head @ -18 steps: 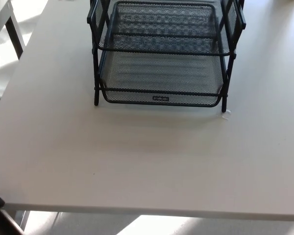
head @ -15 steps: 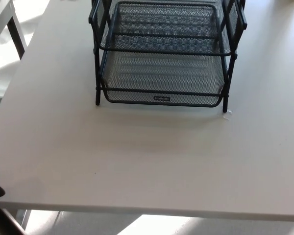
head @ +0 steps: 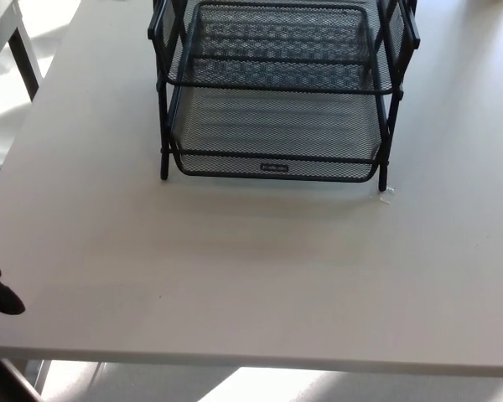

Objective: The robot uses its right hand to grab the drawer kept on the middle of the desk and pull it out towards the robot

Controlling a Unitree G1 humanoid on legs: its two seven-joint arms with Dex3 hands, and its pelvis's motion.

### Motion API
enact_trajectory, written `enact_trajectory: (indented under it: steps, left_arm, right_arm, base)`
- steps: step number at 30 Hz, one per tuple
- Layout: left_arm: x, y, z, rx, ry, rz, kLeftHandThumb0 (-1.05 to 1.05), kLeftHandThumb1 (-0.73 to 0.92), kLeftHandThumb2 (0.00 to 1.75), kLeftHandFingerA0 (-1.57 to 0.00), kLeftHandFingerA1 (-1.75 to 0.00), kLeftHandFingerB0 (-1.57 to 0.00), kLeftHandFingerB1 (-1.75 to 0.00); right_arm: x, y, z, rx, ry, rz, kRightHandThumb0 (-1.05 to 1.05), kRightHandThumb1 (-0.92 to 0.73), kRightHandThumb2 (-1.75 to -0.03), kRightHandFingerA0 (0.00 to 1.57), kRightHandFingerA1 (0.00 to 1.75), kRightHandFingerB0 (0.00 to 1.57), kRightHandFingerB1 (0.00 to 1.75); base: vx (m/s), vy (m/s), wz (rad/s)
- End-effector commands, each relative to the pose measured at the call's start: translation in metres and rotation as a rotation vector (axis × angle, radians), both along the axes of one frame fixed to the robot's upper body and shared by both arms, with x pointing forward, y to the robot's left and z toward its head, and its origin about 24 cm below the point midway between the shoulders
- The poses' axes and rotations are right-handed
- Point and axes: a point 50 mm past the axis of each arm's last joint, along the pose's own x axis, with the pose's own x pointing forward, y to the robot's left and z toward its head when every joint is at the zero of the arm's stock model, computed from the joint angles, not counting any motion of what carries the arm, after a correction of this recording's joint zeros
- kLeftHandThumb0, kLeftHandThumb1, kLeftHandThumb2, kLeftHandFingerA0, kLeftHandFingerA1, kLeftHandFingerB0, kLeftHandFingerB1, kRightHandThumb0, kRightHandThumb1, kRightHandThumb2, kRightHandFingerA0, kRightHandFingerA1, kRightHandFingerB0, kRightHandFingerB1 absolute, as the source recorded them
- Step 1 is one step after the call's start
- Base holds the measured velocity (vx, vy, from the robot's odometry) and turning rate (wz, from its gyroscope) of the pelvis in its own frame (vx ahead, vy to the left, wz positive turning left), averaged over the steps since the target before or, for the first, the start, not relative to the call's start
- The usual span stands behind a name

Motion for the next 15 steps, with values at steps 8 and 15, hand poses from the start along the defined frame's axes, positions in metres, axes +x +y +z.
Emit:
enact_trajectory:
  steps: [8, 15]
  left_arm:
    - [-0.003, -0.005, 0.005, 0.082, 0.013, -0.113, -0.30, 0.57, 0.57, -0.78, -0.87, -0.81, -0.59]
    - [-0.003, -0.005, 0.004, 0.077, 0.006, -0.115, -0.30, 0.56, 0.57, -0.78, -0.86, -0.81, -0.59]
  right_arm:
    - [0.015, -0.045, 0.075, 0.018, 0.002, -0.036, -0.63, -0.50, -0.84, 0.62, 0.62, 0.31, 0.46]
    - [0.017, -0.050, 0.127, -0.126, -0.341, -0.008, -0.56, -0.56, -0.57, 0.67, 0.62, 0.40, 0.34]
  base:
    - [0.00, 0.000, 0.00]
    - [0.00, 0.000, 0.00]
